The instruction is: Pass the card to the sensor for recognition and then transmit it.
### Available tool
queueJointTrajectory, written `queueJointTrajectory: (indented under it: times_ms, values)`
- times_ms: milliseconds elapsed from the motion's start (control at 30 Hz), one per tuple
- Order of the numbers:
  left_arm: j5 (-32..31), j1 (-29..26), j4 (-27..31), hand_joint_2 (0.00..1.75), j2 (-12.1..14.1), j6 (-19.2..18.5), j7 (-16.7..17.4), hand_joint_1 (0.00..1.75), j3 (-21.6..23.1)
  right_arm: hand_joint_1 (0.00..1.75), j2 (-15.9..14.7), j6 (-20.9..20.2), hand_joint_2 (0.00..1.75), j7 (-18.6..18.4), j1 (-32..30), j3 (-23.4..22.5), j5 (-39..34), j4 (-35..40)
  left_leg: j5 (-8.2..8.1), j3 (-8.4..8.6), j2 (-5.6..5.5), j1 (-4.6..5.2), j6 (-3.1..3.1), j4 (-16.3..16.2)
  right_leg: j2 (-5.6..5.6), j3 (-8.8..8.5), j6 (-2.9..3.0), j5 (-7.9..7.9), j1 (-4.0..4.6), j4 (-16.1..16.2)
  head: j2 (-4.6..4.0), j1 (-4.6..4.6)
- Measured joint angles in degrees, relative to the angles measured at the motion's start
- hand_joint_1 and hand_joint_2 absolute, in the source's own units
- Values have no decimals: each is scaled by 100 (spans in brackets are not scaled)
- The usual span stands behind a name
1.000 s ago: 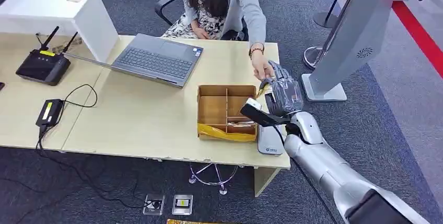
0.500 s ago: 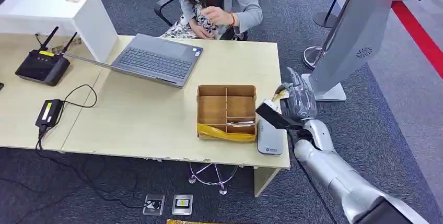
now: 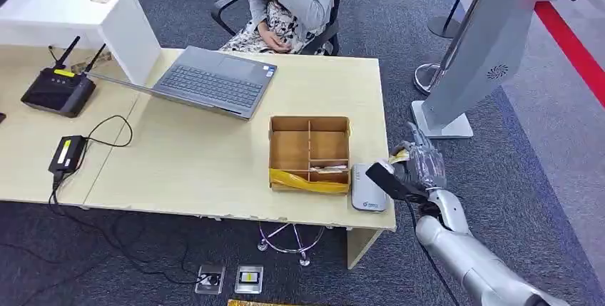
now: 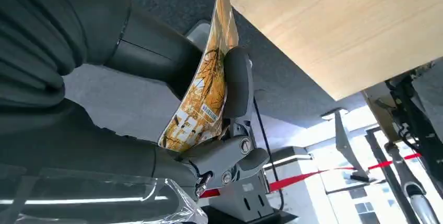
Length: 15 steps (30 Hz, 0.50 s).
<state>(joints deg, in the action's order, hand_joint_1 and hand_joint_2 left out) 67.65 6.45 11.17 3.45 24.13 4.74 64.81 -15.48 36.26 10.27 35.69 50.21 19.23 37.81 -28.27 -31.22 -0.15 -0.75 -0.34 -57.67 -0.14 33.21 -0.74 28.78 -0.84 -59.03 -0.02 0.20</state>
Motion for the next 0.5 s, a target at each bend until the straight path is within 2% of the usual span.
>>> queueJointTrajectory:
  times_ms: [500]
  values:
    - [-15,1,0,0,7,-87,92,0,0,175,-214,63,175,-140,-465,11,22,546,0,0,1,0,0,0,1,0,0,0,0,0,0,0]
